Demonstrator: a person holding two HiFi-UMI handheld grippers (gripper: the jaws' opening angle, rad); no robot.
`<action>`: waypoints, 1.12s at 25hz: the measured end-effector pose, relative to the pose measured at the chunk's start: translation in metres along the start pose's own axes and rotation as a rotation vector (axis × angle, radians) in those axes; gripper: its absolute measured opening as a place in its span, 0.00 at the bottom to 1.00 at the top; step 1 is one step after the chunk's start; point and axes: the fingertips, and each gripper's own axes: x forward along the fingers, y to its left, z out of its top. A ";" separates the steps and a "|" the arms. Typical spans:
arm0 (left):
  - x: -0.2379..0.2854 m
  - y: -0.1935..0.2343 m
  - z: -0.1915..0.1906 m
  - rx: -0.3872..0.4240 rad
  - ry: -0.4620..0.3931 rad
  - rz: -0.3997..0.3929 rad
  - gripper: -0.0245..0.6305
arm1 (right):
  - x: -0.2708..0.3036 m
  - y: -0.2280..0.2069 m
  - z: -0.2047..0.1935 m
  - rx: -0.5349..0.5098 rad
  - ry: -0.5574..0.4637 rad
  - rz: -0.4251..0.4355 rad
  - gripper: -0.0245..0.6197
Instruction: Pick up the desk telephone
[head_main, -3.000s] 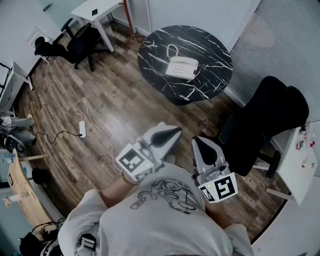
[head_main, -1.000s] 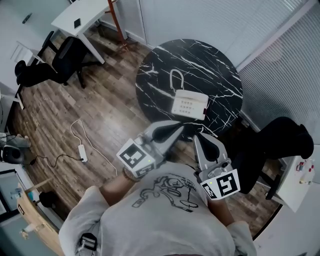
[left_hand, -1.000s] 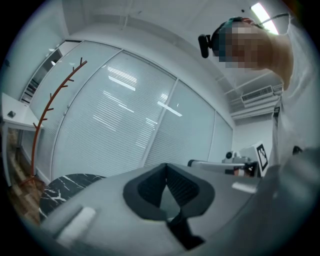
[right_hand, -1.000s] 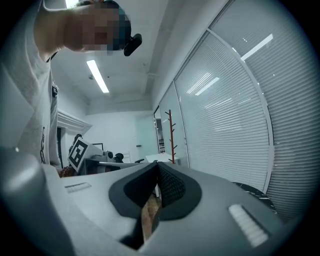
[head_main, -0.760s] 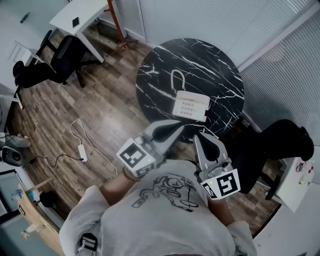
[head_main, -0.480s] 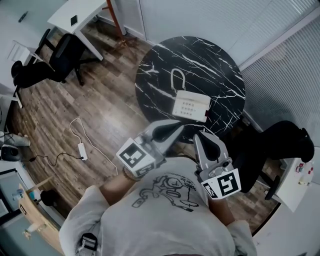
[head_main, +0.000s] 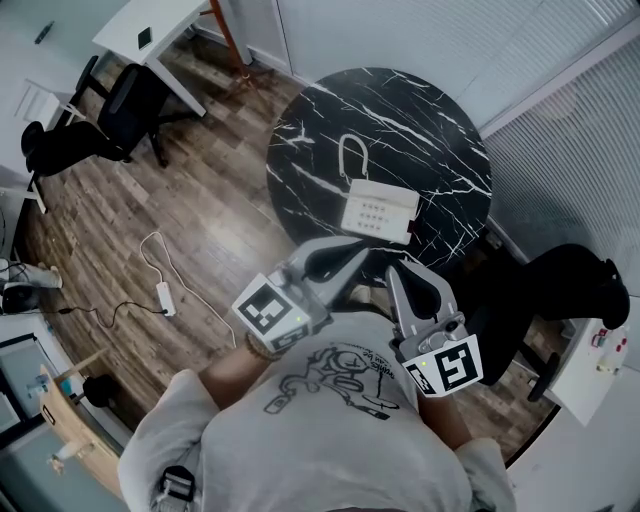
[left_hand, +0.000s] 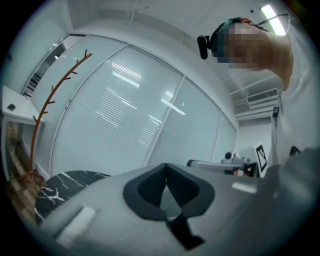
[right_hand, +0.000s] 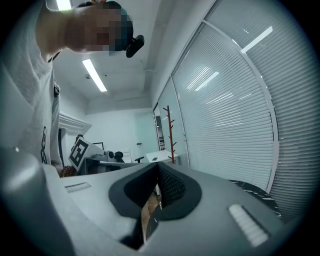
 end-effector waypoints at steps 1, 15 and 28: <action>0.002 0.000 0.000 0.000 0.001 0.001 0.04 | -0.001 -0.002 0.000 -0.001 0.004 0.001 0.05; 0.029 0.008 -0.027 0.010 0.064 -0.002 0.07 | 0.002 -0.031 -0.021 0.018 0.059 0.011 0.07; 0.044 0.051 -0.081 -0.036 0.142 0.074 0.11 | 0.012 -0.075 -0.074 0.059 0.139 -0.022 0.14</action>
